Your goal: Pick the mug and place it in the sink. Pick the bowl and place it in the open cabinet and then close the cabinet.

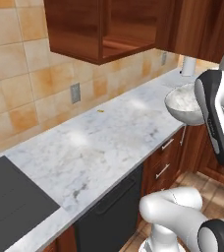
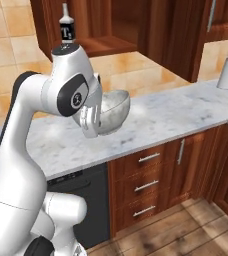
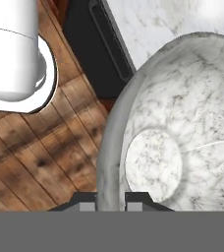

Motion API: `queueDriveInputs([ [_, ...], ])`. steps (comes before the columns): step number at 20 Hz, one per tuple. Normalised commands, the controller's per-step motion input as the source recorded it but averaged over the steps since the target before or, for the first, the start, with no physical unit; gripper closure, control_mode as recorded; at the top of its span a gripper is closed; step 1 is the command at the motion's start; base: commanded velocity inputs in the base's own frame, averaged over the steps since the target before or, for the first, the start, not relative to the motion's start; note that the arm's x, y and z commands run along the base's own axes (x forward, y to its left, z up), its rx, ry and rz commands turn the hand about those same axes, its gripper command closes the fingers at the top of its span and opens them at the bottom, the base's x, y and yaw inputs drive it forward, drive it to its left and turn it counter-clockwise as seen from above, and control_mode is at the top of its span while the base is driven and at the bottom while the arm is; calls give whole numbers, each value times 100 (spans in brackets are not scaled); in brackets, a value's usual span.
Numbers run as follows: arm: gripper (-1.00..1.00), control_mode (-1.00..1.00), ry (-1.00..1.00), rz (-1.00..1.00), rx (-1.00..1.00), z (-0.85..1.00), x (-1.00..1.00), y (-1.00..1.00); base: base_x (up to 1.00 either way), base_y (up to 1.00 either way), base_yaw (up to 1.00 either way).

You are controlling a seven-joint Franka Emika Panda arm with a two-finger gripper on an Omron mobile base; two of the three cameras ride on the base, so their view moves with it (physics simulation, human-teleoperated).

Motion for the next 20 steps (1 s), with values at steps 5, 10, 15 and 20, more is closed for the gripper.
queueDriveInputs([
  [5, 100, 100, 0, 0, 0, 0, 0, 0, -6, -13, 0],
  [10, 100, 100, 0, 0, 0, 0, 0, 0, 43, -14, 0],
  [15, 100, 100, 0, 0, 0, 0, 0, 0, 59, 1, 0],
  [20, 100, 100, 0, 0, 0, 0, 0, 0, 62, -28, 0],
])
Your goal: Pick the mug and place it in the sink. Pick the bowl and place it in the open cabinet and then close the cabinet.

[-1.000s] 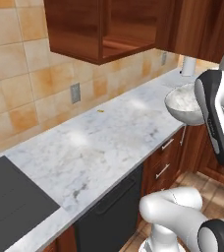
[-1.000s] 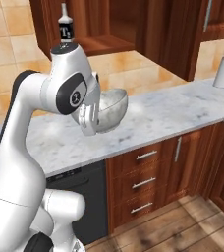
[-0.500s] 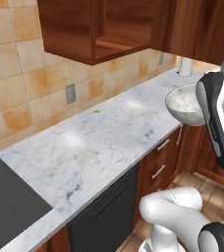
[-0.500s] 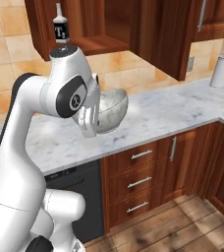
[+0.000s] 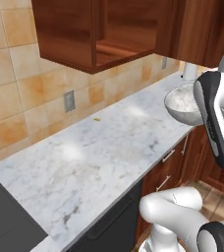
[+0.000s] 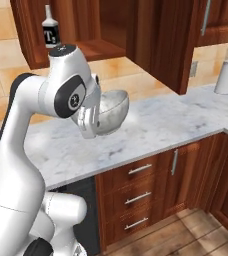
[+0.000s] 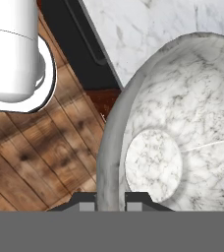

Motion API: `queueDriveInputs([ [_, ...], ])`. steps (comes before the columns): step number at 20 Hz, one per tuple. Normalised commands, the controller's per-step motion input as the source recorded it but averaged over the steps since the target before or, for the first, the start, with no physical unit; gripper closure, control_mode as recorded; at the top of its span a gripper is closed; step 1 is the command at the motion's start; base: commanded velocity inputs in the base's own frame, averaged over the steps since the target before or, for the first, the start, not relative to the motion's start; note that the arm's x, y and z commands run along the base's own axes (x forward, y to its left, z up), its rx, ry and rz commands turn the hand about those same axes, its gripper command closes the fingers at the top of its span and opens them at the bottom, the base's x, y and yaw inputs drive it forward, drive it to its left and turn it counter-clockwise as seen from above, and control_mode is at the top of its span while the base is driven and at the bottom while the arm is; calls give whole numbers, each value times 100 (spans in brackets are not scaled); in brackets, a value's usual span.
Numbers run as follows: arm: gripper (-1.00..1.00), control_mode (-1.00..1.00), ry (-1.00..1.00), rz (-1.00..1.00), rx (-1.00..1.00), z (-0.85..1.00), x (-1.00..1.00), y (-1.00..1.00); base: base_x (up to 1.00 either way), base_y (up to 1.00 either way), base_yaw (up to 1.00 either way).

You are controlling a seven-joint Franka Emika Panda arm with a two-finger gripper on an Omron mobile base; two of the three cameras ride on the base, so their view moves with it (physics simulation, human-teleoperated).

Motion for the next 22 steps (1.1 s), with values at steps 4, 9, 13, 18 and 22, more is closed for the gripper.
queueDriveInputs([
  [4, 100, 100, 0, 0, 0, 0, 0, 0, 69, -6, 0],
  [9, 100, 100, 0, 0, 0, 0, 0, 0, 56, 21, 0],
  [13, 100, 100, 0, 0, 0, 0, 0, 0, 91, 3, 0],
  [18, 100, 100, 0, 0, 0, 0, 0, 0, 78, 16, 4],
  [22, 100, 100, 0, 0, 0, 0, 0, 0, 37, 0, 16],
])
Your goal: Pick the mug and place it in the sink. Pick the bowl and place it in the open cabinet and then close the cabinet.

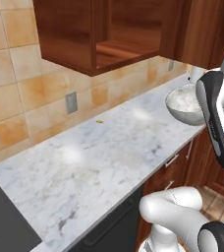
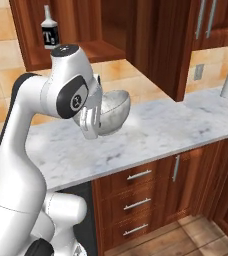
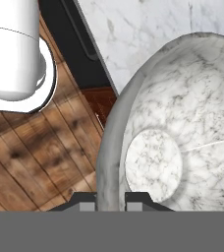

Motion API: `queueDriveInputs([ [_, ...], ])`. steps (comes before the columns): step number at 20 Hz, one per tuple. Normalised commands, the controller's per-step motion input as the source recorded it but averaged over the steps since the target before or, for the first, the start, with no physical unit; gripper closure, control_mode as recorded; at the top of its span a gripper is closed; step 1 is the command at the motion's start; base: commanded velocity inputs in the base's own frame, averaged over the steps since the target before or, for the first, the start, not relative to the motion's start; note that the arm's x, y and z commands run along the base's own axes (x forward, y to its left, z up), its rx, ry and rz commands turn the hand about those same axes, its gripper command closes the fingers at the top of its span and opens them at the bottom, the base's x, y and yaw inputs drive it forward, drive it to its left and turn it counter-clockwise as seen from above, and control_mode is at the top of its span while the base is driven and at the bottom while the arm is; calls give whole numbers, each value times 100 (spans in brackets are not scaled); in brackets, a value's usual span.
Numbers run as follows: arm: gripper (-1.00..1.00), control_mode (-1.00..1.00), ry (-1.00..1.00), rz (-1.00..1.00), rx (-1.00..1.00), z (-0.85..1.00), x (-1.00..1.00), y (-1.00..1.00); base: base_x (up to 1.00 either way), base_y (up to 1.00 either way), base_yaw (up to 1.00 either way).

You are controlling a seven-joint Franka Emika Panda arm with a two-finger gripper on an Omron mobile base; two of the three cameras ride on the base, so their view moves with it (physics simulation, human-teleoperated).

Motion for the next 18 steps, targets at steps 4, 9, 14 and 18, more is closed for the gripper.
queueDriveInputs([
  [4, 100, 100, 0, 0, 0, 0, 0, 0, 21, 0, 14],
  [9, 100, 100, 0, 0, 0, 0, 0, 0, 25, 0, 21],
  [14, 100, 100, 0, 0, 0, 0, 0, 0, 22, 0, 24],
  [18, 100, 100, 0, 0, 0, 0, 0, 0, 22, 0, 24],
])
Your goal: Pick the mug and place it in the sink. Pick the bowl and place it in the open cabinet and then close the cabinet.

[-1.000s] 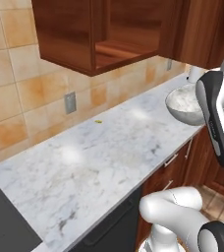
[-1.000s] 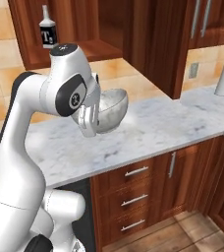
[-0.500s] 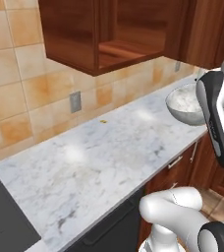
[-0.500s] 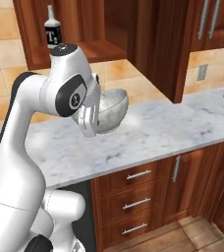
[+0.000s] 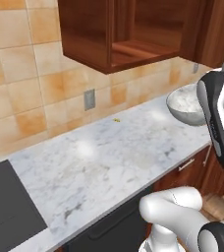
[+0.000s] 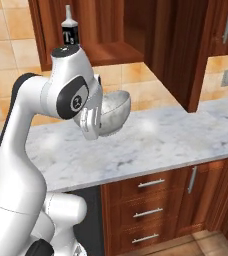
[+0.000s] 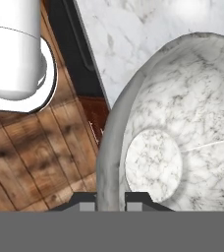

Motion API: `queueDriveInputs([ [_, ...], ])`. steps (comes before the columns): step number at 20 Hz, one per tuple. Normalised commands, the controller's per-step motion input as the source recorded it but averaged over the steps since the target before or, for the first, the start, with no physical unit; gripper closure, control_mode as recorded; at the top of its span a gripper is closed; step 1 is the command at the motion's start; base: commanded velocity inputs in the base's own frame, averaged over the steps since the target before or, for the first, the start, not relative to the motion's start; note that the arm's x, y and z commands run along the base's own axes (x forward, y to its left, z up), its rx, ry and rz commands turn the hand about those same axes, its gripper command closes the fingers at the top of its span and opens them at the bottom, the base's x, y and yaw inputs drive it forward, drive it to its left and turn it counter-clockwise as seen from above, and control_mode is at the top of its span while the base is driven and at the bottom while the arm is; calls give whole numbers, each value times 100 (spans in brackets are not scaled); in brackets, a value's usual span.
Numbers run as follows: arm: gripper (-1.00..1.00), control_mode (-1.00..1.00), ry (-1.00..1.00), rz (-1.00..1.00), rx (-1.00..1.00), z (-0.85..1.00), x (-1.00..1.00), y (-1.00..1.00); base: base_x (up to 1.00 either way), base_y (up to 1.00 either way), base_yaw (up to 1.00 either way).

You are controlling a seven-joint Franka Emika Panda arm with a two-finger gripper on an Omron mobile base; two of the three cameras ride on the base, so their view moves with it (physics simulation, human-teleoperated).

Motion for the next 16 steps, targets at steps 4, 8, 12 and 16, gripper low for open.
queueDriveInputs([
  [4, 100, 100, 0, 0, 0, 0, 0, 0, 35, -23, 15],
  [8, 100, 100, 0, 0, 0, 0, 0, 0, 39, -72, 0],
  [12, 100, 100, 0, 0, 0, 0, 0, 0, 49, -46, 0],
  [16, 100, 100, 0, 0, 0, 0, 0, 0, 44, 81, 0],
])
